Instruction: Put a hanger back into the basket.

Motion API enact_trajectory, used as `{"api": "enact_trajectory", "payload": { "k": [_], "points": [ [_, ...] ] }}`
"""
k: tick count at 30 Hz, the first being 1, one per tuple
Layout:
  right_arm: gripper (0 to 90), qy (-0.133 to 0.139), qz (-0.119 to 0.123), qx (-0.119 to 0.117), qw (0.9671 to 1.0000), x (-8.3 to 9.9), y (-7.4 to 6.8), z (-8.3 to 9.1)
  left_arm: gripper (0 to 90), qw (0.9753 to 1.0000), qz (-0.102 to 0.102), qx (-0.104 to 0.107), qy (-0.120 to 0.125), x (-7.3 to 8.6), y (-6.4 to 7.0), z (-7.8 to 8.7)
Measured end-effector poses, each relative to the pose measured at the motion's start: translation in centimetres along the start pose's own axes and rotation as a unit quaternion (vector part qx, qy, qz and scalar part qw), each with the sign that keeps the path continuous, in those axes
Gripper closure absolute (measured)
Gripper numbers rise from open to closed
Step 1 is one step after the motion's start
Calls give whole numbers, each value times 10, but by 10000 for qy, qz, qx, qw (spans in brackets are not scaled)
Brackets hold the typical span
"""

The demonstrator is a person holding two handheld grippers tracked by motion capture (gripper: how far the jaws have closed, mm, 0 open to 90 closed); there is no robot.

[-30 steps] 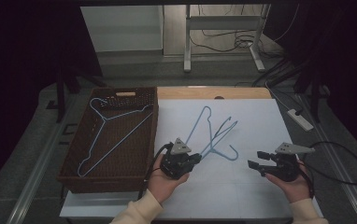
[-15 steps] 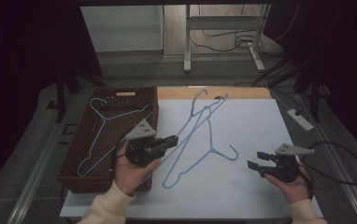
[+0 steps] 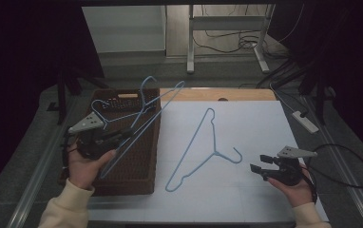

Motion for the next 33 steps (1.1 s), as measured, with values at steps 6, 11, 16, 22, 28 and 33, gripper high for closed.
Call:
{"api": "enact_trajectory", "payload": {
  "k": [6, 11, 16, 22, 28, 33],
  "points": [
    [376, -50, 10, -13, 10000, 1, -1, -2, 869, 9996, 84, -243, -153, 12, -27, 11],
    [376, -95, 36, -10, 9999, 2, -1, -3, 869, 9991, 132, -305, -281, 19, -44, 14],
    [376, -102, 36, 2, 9999, 2, -1, -3, 869, 9986, 148, -400, -300, 22, -53, 18],
    [376, -130, 33, -6, 9999, 3, -1, -4, 869, 9983, 185, -406, -376, 25, -63, 22],
    [376, -152, 36, -2, 9999, 4, -2, -4, 869, 9972, 216, -405, -583, 34, -71, 18],
    [376, -184, 42, -15, 9998, 4, -2, -5, 869, 9950, 287, -369, -878, 46, -77, 6]
  ]
}}
Point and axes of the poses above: each handheld gripper's, and its own axes: z roughly backward along the jaws, x roughly out of its underside, y roughly to its right, the point moved 4 cm from there along -z, roughly forward along the jaws, and after that the axes turned 11 degrees about y, right-handed, at the moved point
